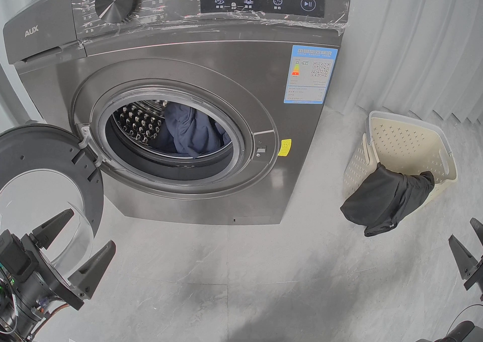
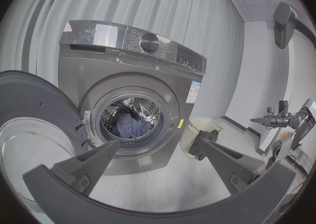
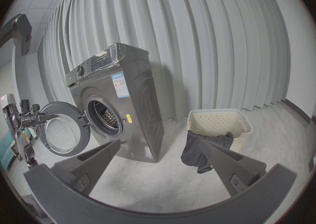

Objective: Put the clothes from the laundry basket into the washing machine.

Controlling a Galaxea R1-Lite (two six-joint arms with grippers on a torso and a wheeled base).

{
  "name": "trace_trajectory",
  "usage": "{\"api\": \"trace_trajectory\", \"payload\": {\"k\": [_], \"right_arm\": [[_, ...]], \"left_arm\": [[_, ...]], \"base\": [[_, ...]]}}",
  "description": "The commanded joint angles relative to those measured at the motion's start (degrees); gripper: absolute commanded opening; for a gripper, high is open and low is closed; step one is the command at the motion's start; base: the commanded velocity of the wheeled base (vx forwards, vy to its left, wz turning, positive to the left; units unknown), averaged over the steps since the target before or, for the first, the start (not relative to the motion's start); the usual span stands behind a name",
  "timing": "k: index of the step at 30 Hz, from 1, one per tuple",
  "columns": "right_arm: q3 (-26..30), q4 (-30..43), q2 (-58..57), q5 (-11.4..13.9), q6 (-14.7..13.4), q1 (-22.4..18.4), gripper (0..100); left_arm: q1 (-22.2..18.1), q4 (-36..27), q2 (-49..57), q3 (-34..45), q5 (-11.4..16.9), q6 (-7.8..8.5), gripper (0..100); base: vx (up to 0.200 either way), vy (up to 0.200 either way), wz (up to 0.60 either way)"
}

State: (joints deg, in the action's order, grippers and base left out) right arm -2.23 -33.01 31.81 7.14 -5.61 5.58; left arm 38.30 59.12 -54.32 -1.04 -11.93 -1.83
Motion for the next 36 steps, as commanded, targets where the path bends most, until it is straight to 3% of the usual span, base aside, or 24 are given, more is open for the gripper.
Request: {"api": "trace_trajectory", "payload": {"k": [1,11,18,21,25,28,34,35,36], "right_arm": [[0.0,-0.1,-0.2,0.0,0.0,-0.4,100],[-0.1,0.0,0.4,0.0,0.1,-2.0,100],[0.0,1.3,-0.2,0.0,0.1,-4.7,100],[0.2,1.5,-1.8,0.1,1.2,-7.0,100],[1.2,1.5,-4.4,0.5,2.1,-9.9,100],[1.9,2.1,-7.1,0.4,2.1,-10.7,100],[2.0,14.3,-18.5,0.4,2.0,-10.8,100],[2.0,14.3,-18.5,0.4,2.0,-10.8,100],[1.7,18.9,-21.8,0.4,2.0,-10.6,100]], "left_arm": [[-0.1,-0.9,1.1,1.0,0.1,0.42,100],[-1.7,-4.2,1.8,1.0,0.1,0.86,100],[-6.6,-8.4,5.8,1.0,0.2,1.13,100],[-10.4,-13.2,10.7,1.0,0.2,0.51,100],[-12.4,-20.9,17.3,1.0,0.4,0.33,100],[-14.4,-25.1,20.9,1.0,1.9,0.16,100],[-19.8,-33.7,31.5,1.0,10.1,-2.48,100],[-19.8,-33.7,31.5,1.0,10.1,-2.48,100],[-20.3,-36.2,34.7,1.0,12.1,-2.83,100]], "base": [[0.000,-0.200,0.00],[0.000,-0.200,0.00],[0.000,-0.200,0.00],[0.000,0.000,0.00],[-0.050,0.000,0.00],[-0.200,0.000,0.00],[-0.067,0.000,0.00],[0.000,0.000,0.00],[0.000,0.000,0.00]]}}
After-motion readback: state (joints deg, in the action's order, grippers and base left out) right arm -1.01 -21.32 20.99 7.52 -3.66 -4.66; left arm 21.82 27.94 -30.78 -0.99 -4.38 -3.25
